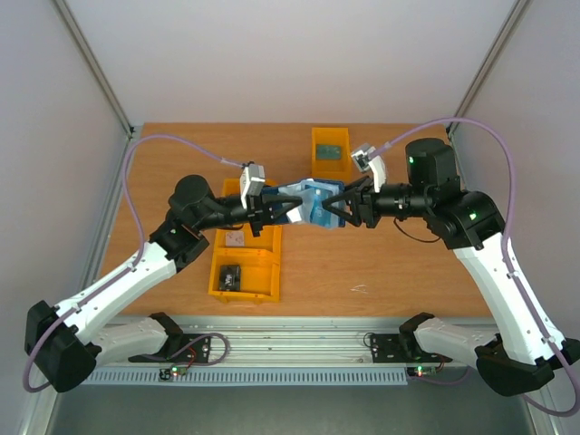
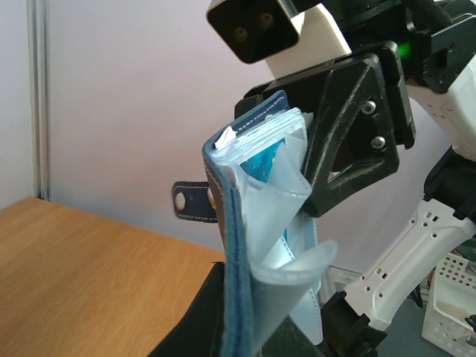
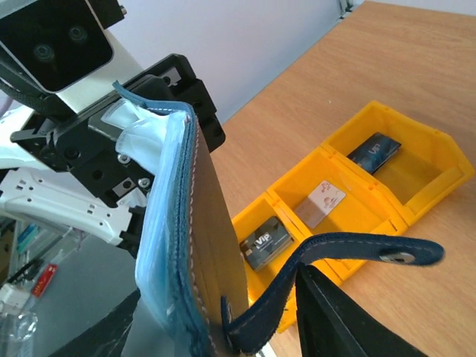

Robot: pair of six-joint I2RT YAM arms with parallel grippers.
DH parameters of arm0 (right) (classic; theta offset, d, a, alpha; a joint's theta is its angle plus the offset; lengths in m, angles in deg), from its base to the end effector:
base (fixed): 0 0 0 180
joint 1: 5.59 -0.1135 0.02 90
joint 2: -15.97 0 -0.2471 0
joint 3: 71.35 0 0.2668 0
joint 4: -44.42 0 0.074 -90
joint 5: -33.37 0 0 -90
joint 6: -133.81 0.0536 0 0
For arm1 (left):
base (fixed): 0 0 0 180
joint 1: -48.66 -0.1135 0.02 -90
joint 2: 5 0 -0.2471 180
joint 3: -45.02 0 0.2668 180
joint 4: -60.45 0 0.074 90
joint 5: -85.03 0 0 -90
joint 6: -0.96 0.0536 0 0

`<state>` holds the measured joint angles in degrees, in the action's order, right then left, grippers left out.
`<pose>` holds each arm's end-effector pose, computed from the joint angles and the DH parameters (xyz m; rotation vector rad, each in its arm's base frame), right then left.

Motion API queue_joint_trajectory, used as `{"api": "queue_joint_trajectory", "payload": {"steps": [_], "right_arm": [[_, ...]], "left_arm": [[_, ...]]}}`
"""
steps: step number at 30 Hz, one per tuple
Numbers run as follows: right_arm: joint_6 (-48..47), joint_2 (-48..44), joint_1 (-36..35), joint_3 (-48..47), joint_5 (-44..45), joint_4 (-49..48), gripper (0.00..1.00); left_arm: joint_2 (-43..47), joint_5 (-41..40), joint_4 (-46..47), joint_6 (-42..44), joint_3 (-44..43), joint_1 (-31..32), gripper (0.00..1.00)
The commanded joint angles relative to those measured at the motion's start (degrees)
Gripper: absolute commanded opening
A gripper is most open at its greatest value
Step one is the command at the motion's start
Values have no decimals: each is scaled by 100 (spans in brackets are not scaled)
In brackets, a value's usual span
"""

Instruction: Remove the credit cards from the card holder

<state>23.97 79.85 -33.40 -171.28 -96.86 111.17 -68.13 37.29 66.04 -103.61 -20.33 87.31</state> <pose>0.1835 0.1359 0.4337 -1.2039 1.6815 0.8197 0.2020 -0.2077 0.3597 0.9427 1.3004 -1.2615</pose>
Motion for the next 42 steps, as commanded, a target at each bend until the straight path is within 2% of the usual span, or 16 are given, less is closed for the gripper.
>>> {"api": "queue_joint_trajectory", "payload": {"steps": [1, 3, 4, 8, 11, 14, 16, 18, 20, 22, 26, 28, 31, 34, 39, 42], "right_arm": [[32, -94, 39, 28, -234, 60, 43], [118, -59, 44, 81, -315, -10, 41], [160, -40, 40, 113, -345, -50, 35], [394, -20, 39, 298, -434, -428, 3], [474, -3, 44, 274, -78, -399, 1], [549, 75, 39, 137, 956, 19, 1], [802, 291, 39, -71, 2023, 545, 1], [1191, 556, 27, -240, 3009, 1049, 1], [1465, 794, -180, -374, 3891, 1450, 1], [1580, 983, -551, -500, 4929, 1605, 1], [1612, 1388, -1194, -851, 5676, 1668, 1], [1534, 1659, -1409, -1091, 5654, 1699, 1], [1411, 1883, -1506, -1271, 5053, 1465, 1], [1295, 1725, -1495, -1102, 4341, 870, 1], [925, 1273, -1384, -769, 2972, 133, 1], [696, 1044, -1224, -548, 2135, -194, 1]], "left_arm": [[165, 106, 246, -11, 58, -26, 0], [176, 107, 253, -11, 72, -32, 0], [178, 103, 254, -11, 74, -32, 0], [187, 54, 268, -67, 60, -32, 0], [228, -615, 58, -126, 91, -33, 2], [230, -2376, -423, 89, 145, -31, 34], [186, -3555, -701, 368, 166, -27, 45], [126, -4172, -777, 777, 226, -38, 47], [122, -4130, -761, 1214, 284, -38, 50], [177, -3578, -672, 1245, 307, -32, 52], [228, -1410, -80, 1070, 358, 55, 47], [156, -723, 111, 910, 326, 137, 44], [-36, -675, 107, 133, 222, 202, 35], [-121, -772, 2, -71, 279, 204, 27], [-48, -1143, -356, 13, 447, 99, 26], [-12, -1044, -436, -67, 459, -61, 28]]}}
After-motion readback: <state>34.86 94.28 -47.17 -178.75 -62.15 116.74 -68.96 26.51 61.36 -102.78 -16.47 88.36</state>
